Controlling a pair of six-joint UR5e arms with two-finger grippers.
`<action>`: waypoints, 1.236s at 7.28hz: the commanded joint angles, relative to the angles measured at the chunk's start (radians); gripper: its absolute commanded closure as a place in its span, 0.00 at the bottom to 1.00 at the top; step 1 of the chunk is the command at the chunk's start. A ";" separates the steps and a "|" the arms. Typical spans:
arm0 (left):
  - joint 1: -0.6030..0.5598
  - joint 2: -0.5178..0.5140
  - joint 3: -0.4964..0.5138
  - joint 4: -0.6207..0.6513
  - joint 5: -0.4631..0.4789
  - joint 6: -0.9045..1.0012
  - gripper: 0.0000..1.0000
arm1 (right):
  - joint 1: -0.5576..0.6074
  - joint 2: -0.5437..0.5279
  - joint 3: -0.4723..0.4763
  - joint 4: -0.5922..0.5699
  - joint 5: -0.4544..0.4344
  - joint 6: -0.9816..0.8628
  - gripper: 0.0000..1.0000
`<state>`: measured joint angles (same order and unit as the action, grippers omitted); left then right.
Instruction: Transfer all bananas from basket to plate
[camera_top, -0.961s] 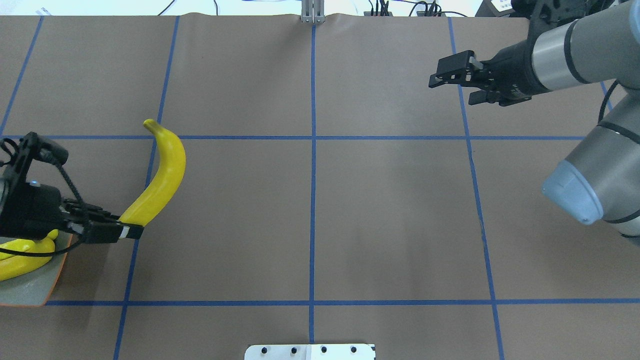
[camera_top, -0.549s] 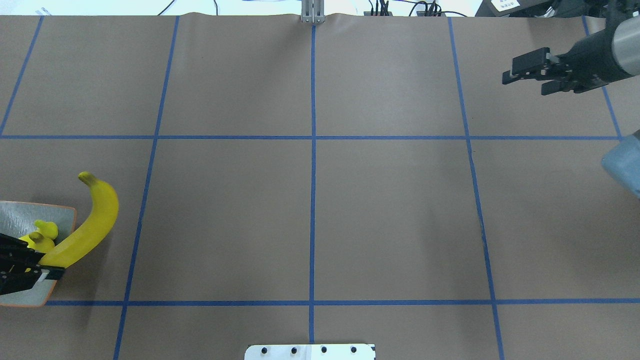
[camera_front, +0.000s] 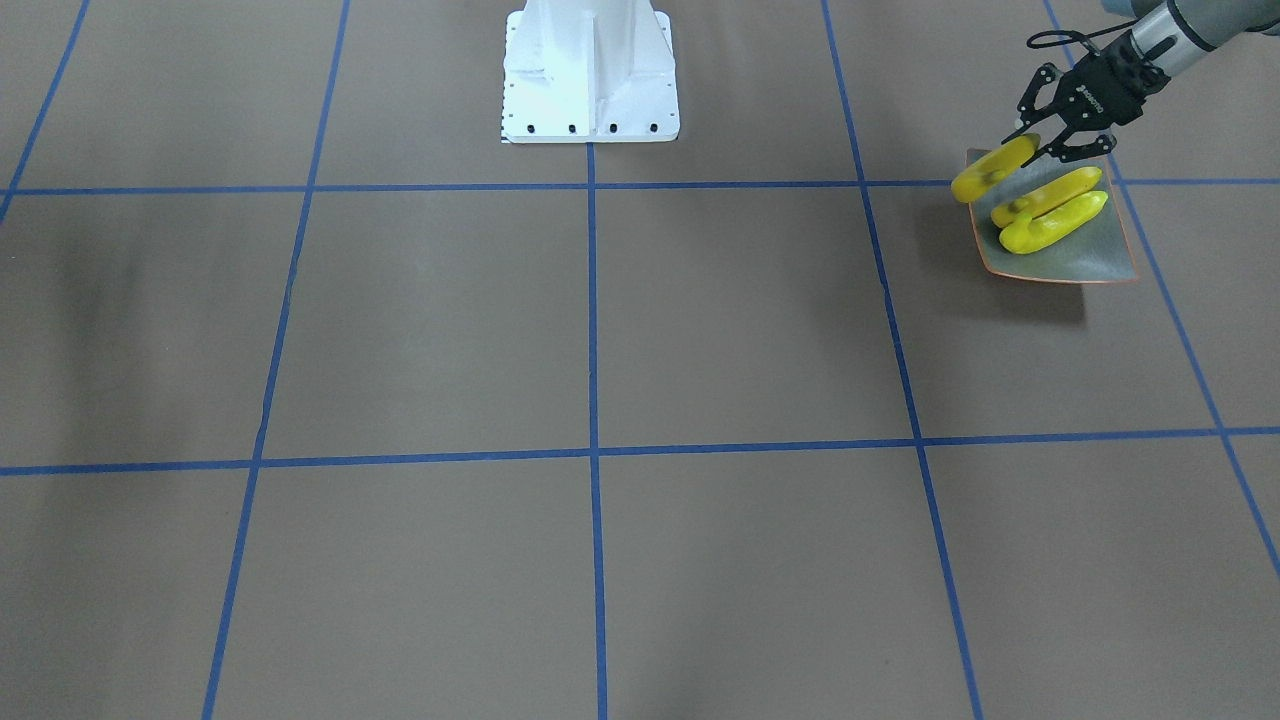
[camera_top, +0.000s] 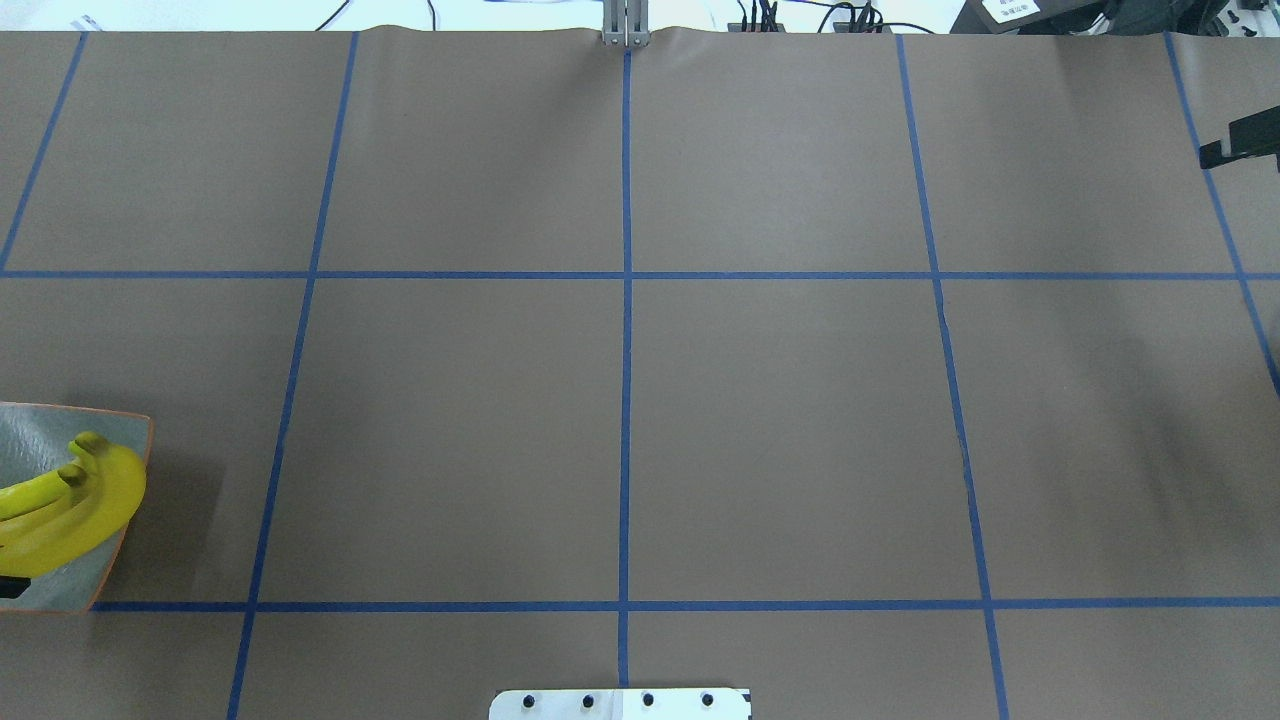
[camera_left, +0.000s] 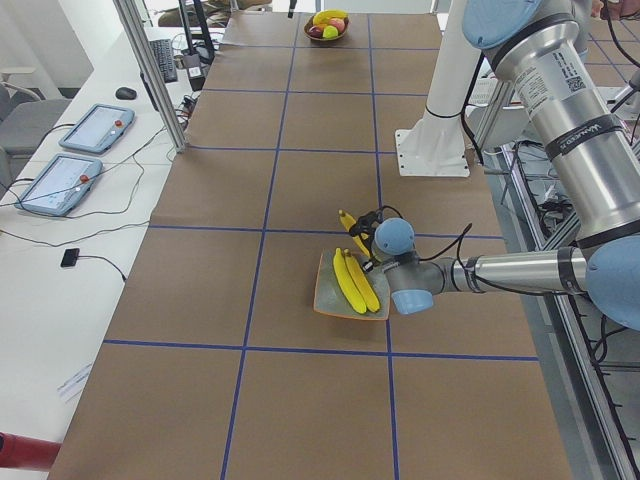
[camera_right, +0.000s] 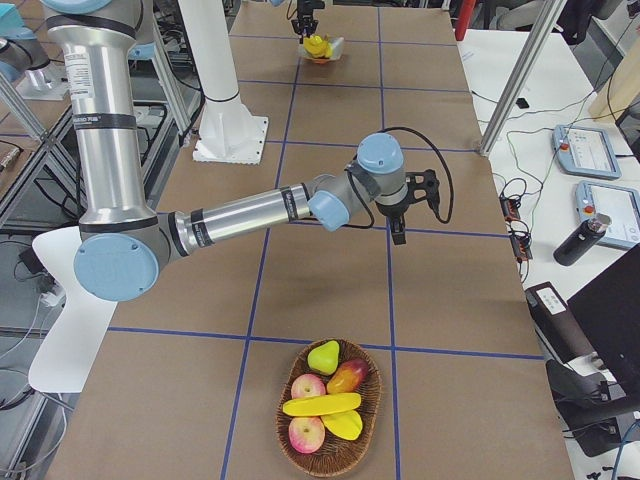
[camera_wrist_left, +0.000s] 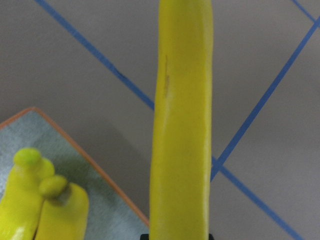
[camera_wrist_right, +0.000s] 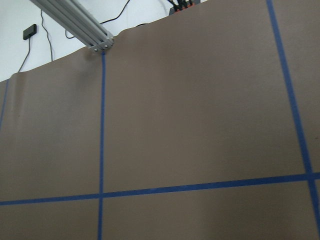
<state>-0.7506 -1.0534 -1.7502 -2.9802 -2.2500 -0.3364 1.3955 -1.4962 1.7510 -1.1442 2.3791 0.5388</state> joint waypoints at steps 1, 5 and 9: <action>-0.024 0.006 0.087 -0.080 -0.002 0.040 1.00 | 0.042 0.001 -0.047 0.001 0.017 -0.082 0.00; -0.070 -0.010 0.160 -0.085 -0.003 0.122 0.00 | 0.050 -0.015 -0.051 0.000 0.015 -0.104 0.00; -0.360 -0.138 0.149 -0.015 -0.402 0.106 0.00 | 0.128 -0.021 -0.174 0.003 0.025 -0.296 0.00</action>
<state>-0.9935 -1.1403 -1.5972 -3.0343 -2.4911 -0.2237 1.4958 -1.5158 1.6268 -1.1414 2.4014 0.3226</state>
